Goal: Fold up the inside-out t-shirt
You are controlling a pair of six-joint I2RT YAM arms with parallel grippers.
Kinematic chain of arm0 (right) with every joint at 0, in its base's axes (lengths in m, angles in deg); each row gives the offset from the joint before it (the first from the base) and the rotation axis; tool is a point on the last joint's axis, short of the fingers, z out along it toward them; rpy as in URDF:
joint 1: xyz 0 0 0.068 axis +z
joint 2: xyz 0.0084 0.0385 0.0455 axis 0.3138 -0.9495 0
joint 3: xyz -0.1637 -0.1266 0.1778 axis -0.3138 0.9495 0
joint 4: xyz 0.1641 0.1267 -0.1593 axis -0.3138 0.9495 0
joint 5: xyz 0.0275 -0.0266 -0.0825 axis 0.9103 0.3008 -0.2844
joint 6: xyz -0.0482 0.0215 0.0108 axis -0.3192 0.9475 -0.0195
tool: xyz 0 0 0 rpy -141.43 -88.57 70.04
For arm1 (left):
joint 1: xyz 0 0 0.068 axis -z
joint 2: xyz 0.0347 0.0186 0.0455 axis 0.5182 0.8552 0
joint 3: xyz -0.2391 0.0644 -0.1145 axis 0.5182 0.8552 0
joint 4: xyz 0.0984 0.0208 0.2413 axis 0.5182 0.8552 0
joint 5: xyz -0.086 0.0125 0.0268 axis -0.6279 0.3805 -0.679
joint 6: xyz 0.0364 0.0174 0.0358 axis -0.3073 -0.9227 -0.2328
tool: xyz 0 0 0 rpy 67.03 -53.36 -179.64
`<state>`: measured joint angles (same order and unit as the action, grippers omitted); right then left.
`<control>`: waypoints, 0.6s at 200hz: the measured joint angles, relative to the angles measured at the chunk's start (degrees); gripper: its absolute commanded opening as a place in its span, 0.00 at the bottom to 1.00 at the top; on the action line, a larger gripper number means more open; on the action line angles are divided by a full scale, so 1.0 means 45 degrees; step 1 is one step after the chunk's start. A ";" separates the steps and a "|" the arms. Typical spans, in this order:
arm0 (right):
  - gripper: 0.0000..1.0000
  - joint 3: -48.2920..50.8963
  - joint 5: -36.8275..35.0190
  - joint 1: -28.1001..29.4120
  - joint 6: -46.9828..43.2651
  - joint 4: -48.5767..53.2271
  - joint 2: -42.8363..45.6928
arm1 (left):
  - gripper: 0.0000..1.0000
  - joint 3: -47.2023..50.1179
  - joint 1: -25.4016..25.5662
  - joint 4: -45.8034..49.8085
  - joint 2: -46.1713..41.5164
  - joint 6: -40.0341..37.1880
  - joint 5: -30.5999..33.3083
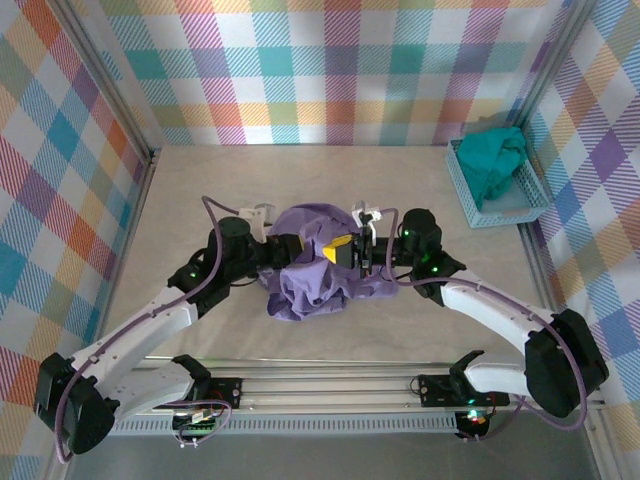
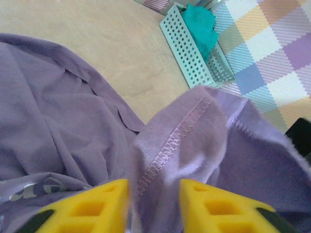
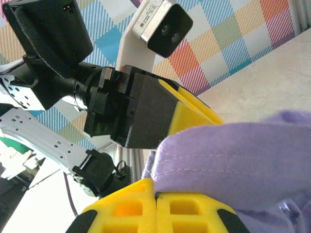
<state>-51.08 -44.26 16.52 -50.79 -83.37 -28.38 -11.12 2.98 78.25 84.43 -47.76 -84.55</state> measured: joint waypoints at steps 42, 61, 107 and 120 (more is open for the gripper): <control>0.00 0.0000 0.0272 -0.0005 -0.0024 -0.0185 0.0000 | 0.51 0.0000 -0.0049 0.0262 -0.1287 -0.0831 -0.0554; 0.00 0.0000 0.0359 -0.0005 -0.0068 -0.0180 -0.0005 | 0.51 0.0000 -0.0049 -0.0024 -0.1749 -0.1180 -0.1326; 0.00 0.0000 0.0461 -0.0005 -0.0112 -0.0165 0.0000 | 0.54 -0.0015 -0.0049 -0.0991 -0.0651 -0.1579 -0.3769; 0.00 0.0000 0.0495 -0.0005 -0.0121 -0.0131 0.0000 | 0.54 -0.0019 -0.0049 -0.1078 -0.0223 -0.1710 -0.4201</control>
<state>-51.08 -42.03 16.50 -51.34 -83.96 -28.38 -11.21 2.76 73.39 83.42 -55.46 -103.45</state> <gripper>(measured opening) 0.066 0.538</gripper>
